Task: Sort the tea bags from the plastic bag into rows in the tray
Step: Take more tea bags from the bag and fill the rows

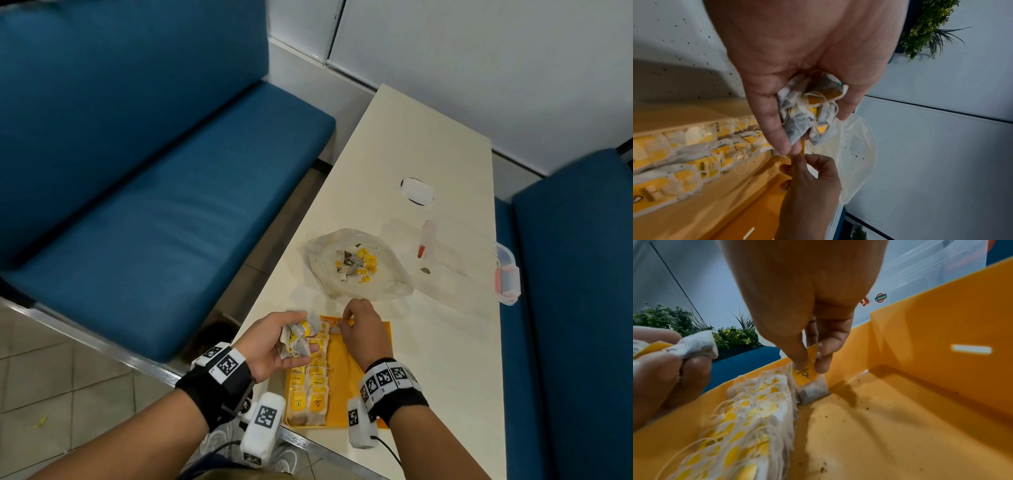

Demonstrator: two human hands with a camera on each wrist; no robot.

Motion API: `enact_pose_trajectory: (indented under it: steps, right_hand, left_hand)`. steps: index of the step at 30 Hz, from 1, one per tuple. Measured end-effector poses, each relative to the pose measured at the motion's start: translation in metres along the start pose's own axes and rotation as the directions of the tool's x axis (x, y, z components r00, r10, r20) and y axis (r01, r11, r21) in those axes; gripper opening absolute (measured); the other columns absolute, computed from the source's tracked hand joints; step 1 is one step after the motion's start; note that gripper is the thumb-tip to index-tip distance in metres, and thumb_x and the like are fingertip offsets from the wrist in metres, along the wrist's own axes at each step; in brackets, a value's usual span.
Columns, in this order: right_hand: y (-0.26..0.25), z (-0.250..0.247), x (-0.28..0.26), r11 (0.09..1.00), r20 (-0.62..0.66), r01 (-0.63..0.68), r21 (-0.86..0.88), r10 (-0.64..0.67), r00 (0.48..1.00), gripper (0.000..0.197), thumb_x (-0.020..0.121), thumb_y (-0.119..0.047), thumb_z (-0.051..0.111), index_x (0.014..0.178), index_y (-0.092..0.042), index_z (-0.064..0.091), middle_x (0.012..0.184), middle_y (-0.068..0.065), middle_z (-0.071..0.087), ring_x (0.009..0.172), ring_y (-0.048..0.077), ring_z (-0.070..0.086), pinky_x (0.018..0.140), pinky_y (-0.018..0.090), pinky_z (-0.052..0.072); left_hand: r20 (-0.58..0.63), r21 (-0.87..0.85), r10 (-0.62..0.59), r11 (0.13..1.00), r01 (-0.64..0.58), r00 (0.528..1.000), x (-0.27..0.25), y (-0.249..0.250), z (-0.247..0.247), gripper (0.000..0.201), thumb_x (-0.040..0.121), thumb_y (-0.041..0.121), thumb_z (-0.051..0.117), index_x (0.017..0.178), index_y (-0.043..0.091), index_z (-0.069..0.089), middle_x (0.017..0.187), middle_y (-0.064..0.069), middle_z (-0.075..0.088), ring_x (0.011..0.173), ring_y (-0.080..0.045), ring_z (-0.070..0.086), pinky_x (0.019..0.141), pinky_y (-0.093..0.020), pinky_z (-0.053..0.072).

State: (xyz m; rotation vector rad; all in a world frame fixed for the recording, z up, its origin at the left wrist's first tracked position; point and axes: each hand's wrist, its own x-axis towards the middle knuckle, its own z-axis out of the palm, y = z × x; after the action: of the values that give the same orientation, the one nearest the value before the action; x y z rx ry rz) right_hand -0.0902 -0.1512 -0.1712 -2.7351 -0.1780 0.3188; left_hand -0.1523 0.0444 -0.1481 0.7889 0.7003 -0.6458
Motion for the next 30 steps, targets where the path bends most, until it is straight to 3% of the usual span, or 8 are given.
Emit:
enact_pose_trajectory:
  steps: [6,13,15,19,21,24,27,30]
  right_hand:
    - [-0.003,0.001,0.001,0.997,0.061,-0.072,0.022,0.07,0.996,0.029,0.091,-0.023,0.064,0.119,-0.017,0.058,0.124,0.002,0.056,0.107,0.024,0.059,0.084,0.036,0.05]
    - [-0.005,-0.01,-0.008,0.997,0.035,-0.068,0.029,0.067,0.997,0.042,0.092,-0.018,0.063,0.133,-0.019,0.054,0.134,0.003,0.054,0.118,0.023,0.056,0.094,0.035,0.048]
    - [-0.007,-0.018,-0.014,0.999,-0.024,-0.032,0.041,0.033,0.999,0.041,0.092,-0.016,0.062,0.132,-0.021,0.055,0.131,0.0,0.056,0.111,0.022,0.06,0.089,0.032,0.049]
    - [-0.018,-0.031,-0.027,0.94,-0.069,0.144,0.31,-0.129,0.989,0.038,0.087,-0.015,0.07,0.121,-0.03,0.062,0.12,-0.014,0.06,0.083,0.003,0.062,0.074,0.006,0.044]
    - [-0.026,-0.034,-0.031,0.895,-0.034,0.182,0.408,-0.184,0.982,0.038,0.085,-0.018,0.074,0.117,-0.034,0.063,0.117,-0.019,0.061,0.084,0.001,0.062,0.075,0.008,0.046]
    - [-0.033,-0.032,-0.033,0.875,0.049,0.139,0.463,-0.182,0.982,0.038,0.082,-0.02,0.077,0.115,-0.036,0.064,0.113,-0.021,0.065,0.085,0.003,0.064,0.077,0.016,0.052]
    - [-0.033,-0.026,-0.031,0.885,0.056,0.1,0.455,-0.14,0.989,0.032,0.081,-0.017,0.077,0.097,-0.043,0.066,0.094,-0.016,0.07,0.08,0.005,0.063,0.077,0.025,0.055]
    - [-0.032,-0.024,-0.03,0.883,0.033,0.08,0.462,-0.108,0.994,0.03,0.08,-0.014,0.076,0.089,-0.041,0.066,0.082,-0.014,0.068,0.073,0.003,0.058,0.073,0.022,0.053]
  left_hand:
    - [-0.004,0.009,0.004,1.0,-0.004,1.0,0.0,-0.001,0.0,0.038,0.094,0.026,0.067,0.127,0.008,0.063,0.117,-0.018,0.074,0.106,-0.037,0.072,0.078,-0.045,0.062]
    - [0.006,-0.003,-0.001,1.0,0.001,1.0,0.0,-0.002,0.0,0.039,0.094,0.026,0.067,0.128,0.008,0.063,0.12,-0.018,0.072,0.103,-0.036,0.073,0.08,-0.046,0.062]
    - [0.013,0.001,0.0,1.0,0.0,1.0,0.0,-0.002,0.0,0.038,0.094,0.026,0.067,0.128,0.008,0.063,0.119,-0.018,0.073,0.104,-0.036,0.073,0.082,-0.047,0.061]
    - [0.031,0.015,-0.004,1.0,0.003,1.0,0.0,-0.002,0.004,0.037,0.095,0.027,0.066,0.126,0.007,0.064,0.119,-0.018,0.073,0.104,-0.035,0.073,0.079,-0.046,0.062]
    - [0.044,0.026,-0.003,1.0,0.002,0.999,0.001,-0.002,0.005,0.036,0.095,0.027,0.066,0.125,0.007,0.065,0.116,-0.017,0.074,0.104,-0.035,0.073,0.081,-0.046,0.062]
    - [0.07,0.059,0.003,0.998,-0.007,0.998,0.0,-0.004,0.007,0.036,0.095,0.029,0.065,0.124,0.008,0.067,0.106,-0.014,0.073,0.1,-0.033,0.073,0.088,-0.047,0.058]
    - [0.086,0.062,0.005,0.998,-0.01,0.996,-0.001,-0.005,0.009,0.035,0.095,0.031,0.065,0.122,0.009,0.068,0.102,-0.014,0.072,0.098,-0.032,0.073,0.087,-0.046,0.058]
    - [0.086,0.044,0.007,0.999,-0.01,0.996,-0.001,-0.004,0.007,0.036,0.095,0.033,0.064,0.12,0.008,0.069,0.104,-0.015,0.073,0.096,-0.03,0.073,0.087,-0.046,0.057]
